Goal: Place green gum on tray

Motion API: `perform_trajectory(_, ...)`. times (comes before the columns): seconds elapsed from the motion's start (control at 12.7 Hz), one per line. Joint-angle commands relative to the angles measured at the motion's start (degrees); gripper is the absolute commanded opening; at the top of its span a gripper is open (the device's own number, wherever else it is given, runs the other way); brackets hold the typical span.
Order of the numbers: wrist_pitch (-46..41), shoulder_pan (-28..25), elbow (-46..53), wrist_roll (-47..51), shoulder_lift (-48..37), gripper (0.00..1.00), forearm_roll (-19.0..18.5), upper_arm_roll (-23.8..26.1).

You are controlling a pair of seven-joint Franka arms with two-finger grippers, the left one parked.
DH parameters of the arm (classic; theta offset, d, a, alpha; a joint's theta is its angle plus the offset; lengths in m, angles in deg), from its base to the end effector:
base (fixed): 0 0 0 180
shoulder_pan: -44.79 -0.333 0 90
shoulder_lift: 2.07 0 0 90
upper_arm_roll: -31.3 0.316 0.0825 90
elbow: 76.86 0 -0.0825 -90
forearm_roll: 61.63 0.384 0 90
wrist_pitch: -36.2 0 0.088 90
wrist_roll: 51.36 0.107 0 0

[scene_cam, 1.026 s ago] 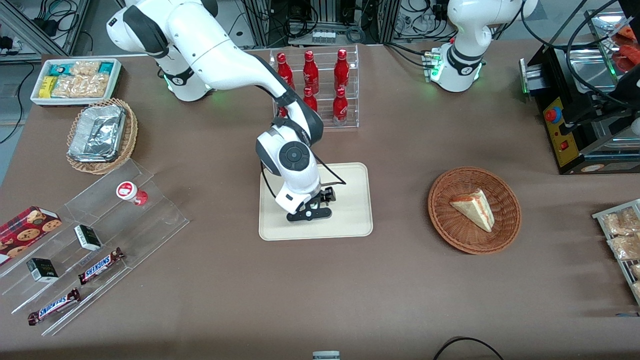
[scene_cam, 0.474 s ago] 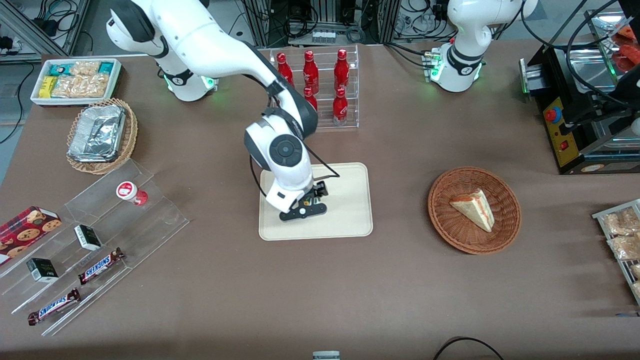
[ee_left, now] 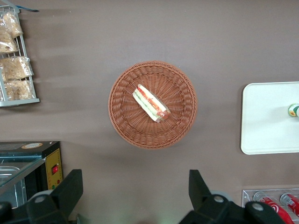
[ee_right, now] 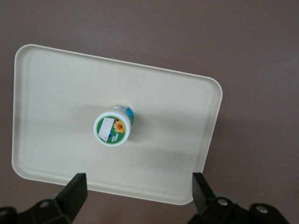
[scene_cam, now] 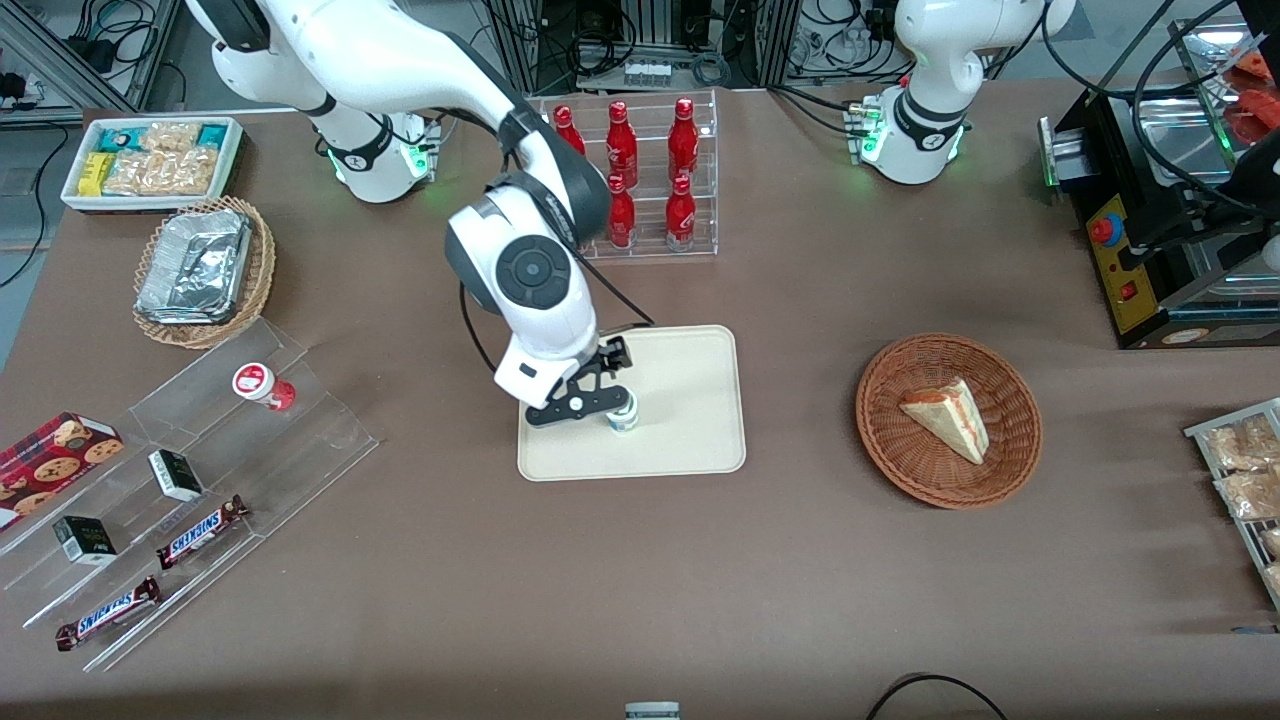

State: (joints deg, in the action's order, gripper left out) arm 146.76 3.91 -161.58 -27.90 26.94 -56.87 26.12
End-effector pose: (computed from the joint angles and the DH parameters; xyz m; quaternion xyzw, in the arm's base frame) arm 0.5528 0.4165 0.3798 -0.9949 -0.0961 0.0312 0.0012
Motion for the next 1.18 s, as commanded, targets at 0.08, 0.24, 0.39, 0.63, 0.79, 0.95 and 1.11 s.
perform_trajectory(0.08, -7.0, 3.6, 0.2, -4.5, -3.6, 1.0, 0.1, 0.3)
perform_trajectory(0.24, -8.9, 4.8, 0.0, -4.7, -5.4, 1.0, 0.1, 0.3)
perform_trajectory(0.39, -9.9, 7.5, -0.5, -4.7, -6.7, 1.0, 0.2, 0.7)
perform_trajectory(0.63, -9.8, 15.8, -4.7, -6.5, -10.3, 1.0, 0.1, 5.4)
perform_trajectory(0.79, -10.0, 23.7, -6.9, -12.3, -12.4, 1.0, 0.0, 9.7)
perform_trajectory(0.95, -11.1, 27.6, -9.5, -16.2, -15.5, 1.0, -0.4, 9.8)
perform_trajectory(1.11, -14.5, 32.0, -11.3, -16.9, -18.2, 1.0, -0.4, 9.8)
